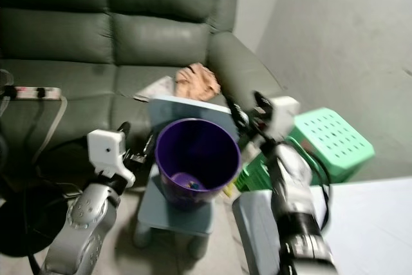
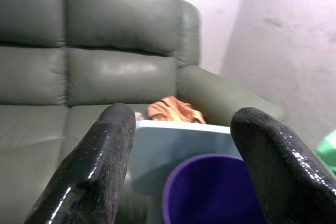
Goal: Picking trash to rubbish bin
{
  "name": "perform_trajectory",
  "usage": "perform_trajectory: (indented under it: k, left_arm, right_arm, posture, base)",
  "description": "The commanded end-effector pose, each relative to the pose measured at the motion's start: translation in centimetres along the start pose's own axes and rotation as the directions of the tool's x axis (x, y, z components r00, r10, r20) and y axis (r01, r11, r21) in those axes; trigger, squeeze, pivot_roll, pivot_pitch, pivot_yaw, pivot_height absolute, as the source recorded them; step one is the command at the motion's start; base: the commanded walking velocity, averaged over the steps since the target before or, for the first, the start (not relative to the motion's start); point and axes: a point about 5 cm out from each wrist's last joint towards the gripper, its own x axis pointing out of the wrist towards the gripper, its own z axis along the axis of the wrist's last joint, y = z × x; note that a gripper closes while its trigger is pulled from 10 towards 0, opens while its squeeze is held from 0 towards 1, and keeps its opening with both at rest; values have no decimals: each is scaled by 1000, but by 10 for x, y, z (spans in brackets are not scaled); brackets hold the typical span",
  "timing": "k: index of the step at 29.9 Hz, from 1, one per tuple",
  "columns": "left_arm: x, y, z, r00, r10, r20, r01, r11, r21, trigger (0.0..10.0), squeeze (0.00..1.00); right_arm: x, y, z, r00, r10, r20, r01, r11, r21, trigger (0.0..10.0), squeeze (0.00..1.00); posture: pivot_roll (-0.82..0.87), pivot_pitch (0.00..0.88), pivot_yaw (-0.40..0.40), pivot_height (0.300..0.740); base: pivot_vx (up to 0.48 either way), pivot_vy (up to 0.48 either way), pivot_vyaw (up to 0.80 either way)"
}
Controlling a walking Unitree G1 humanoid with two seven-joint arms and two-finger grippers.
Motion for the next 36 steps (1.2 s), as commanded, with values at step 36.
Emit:
perform_trajectory:
  k: [36]
  left_arm:
    - [25,57,-6,992,124,4,-122,986,-117,10000,0]
  right_arm:
    - [-32,21,-9,954,-288,-77,272,947,-171,10000,0]
  posture:
    - [28,0,-87,740]
  base:
    - [0,185,0]
